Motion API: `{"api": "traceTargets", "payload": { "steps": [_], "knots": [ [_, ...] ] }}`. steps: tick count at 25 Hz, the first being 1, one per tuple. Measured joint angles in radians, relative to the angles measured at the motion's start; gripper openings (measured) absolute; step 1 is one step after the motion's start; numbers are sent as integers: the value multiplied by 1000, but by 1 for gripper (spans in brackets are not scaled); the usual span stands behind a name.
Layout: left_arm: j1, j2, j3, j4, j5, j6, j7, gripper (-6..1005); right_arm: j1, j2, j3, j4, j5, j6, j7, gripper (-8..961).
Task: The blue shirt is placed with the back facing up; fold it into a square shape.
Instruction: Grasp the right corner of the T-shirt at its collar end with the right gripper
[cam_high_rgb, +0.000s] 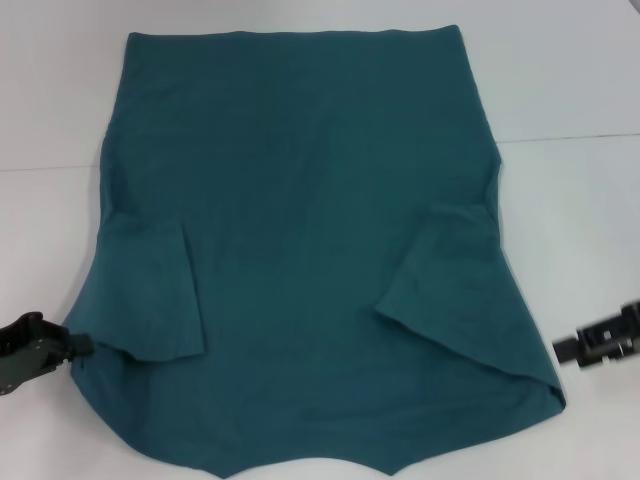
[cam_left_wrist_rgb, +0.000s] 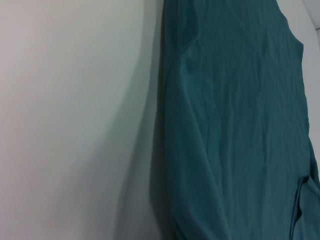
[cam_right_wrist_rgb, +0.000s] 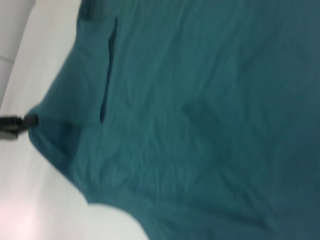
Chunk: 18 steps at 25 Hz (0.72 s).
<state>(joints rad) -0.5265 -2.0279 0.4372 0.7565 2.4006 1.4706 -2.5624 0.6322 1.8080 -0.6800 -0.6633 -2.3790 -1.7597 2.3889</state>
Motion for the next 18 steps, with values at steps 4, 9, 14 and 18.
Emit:
{"api": "traceTargets", "payload": {
  "steps": [4, 9, 14, 18],
  "knots": [
    [0, 0, 0, 0, 0, 0, -1, 7, -23, 4, 12, -8, -20, -26, 24, 573],
    [0, -2, 0, 0, 0, -3, -1, 6, -39, 4, 18, -10, -73, 7, 50, 573],
    [0, -4, 1, -4, 0, -8, -1, 6, -40, 13, 15, -10, -116, 50, 61, 573],
    [-1, -6, 1, -5, 0, -10, -1, 6, -32, 25, 17, -10, -154, 87, 64, 573]
  ]
}}
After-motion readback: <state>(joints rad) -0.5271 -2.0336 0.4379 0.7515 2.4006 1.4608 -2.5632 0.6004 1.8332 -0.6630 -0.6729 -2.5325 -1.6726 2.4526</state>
